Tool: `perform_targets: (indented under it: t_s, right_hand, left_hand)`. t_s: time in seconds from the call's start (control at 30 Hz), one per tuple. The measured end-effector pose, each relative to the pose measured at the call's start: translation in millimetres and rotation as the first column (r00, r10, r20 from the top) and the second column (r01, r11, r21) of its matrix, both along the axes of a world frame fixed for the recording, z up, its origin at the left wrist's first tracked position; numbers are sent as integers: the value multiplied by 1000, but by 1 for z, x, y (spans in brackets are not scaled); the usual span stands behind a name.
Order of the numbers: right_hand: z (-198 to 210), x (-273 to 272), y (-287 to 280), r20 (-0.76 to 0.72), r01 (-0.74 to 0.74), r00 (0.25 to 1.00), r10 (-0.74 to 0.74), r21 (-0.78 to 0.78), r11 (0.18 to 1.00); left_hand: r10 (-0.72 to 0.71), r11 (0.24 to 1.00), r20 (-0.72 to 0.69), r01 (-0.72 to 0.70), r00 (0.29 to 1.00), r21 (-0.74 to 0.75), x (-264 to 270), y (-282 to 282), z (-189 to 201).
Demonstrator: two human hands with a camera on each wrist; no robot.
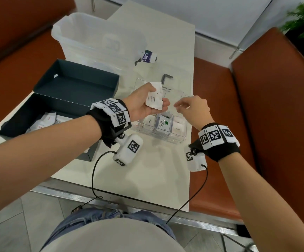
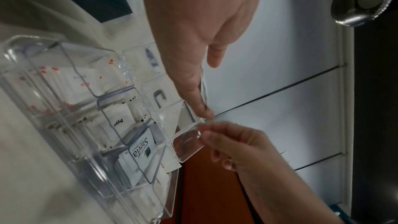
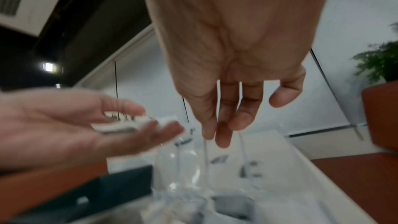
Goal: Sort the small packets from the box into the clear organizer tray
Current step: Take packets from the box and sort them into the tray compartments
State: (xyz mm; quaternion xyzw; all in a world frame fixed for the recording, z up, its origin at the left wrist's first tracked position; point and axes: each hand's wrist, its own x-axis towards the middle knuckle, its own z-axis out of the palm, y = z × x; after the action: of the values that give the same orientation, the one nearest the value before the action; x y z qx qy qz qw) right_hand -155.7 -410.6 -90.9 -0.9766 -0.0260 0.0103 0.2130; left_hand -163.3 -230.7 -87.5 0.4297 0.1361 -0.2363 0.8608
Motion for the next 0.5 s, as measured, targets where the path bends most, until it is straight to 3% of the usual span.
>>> perform_targets:
  t_s: [0.07,0.17,0.37,0.5]
  right_hand:
    - [9,-5,11,81,-15,997,-1,199,980]
    - [13,-13,31,122,-30,992,-15,363,931]
    - [0,-21,59,34,85,992,-123,543,835]
    - [-1,-17,61,-85,211,975,-205,648,732]
  left_hand:
    - [11,1000,0,-11,1000,-15,2,2,1]
    - [-15,999,21,15,1000,33,2,4,1]
    - [-35,991,120,19,992,130,1,11,-2]
    - [-44,993,64,37,997,109,0,24,2]
